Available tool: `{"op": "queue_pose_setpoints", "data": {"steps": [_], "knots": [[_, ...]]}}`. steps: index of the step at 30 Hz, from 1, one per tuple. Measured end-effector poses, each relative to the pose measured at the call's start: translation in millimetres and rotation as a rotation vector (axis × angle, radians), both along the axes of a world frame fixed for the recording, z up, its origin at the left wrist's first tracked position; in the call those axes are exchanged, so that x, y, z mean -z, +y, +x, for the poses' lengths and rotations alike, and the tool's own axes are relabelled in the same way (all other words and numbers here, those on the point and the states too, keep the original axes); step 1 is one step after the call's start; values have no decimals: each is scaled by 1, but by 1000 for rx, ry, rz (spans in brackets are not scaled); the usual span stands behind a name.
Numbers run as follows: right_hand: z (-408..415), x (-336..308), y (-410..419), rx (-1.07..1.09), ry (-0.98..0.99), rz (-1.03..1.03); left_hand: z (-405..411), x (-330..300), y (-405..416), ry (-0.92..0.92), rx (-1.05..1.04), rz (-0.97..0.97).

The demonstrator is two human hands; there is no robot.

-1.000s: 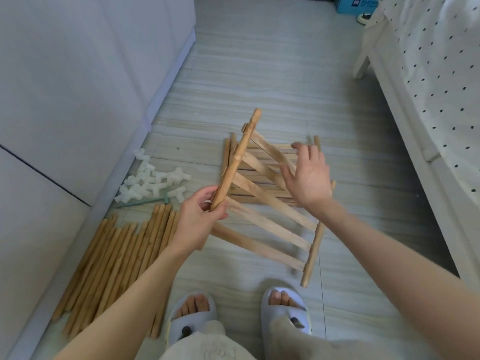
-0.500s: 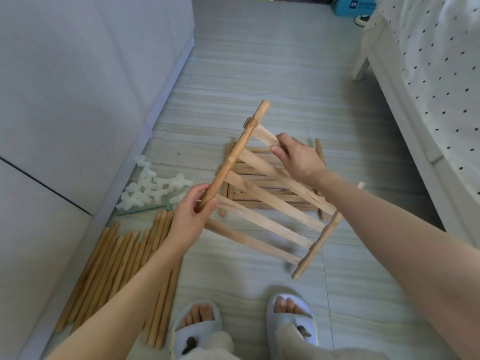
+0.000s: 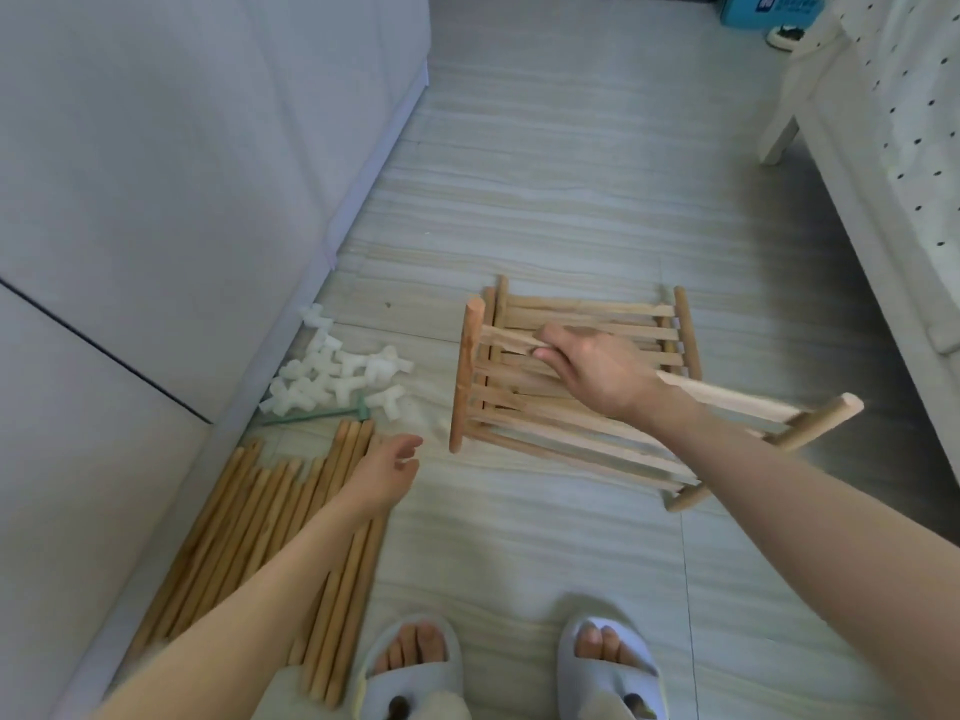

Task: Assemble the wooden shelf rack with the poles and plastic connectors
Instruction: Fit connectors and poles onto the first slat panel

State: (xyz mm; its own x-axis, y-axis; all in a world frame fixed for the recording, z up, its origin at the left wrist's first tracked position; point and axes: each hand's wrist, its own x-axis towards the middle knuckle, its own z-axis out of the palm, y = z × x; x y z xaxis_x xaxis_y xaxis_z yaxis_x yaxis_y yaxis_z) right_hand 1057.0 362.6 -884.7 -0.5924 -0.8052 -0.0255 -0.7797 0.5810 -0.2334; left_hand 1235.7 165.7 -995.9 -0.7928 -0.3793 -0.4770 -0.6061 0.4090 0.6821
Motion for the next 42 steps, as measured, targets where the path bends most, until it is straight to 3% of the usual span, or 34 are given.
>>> {"op": "queue_pose_setpoints", "data": {"steps": [8,13,16,22,32,35,42], "knots": [[-31,37,-18,39,121,-74,-51,52,-49,-84,-93,-337],[-33,44,-9,80,214,-70,-87,77,-68,-172,25,-516],[-25,41,-2,80,213,-121,-95,88,-70,-202,104,-545],[-10,33,10,54,118,-140,-93,74,-56,-111,47,-520],[49,18,28,43,15,21,-21,-67,-4,354,-295,107],[64,15,32,28,6,36,1,-110,12,400,-374,326],[91,12,43,16,-44,57,41,-148,36,392,-273,243]]}}
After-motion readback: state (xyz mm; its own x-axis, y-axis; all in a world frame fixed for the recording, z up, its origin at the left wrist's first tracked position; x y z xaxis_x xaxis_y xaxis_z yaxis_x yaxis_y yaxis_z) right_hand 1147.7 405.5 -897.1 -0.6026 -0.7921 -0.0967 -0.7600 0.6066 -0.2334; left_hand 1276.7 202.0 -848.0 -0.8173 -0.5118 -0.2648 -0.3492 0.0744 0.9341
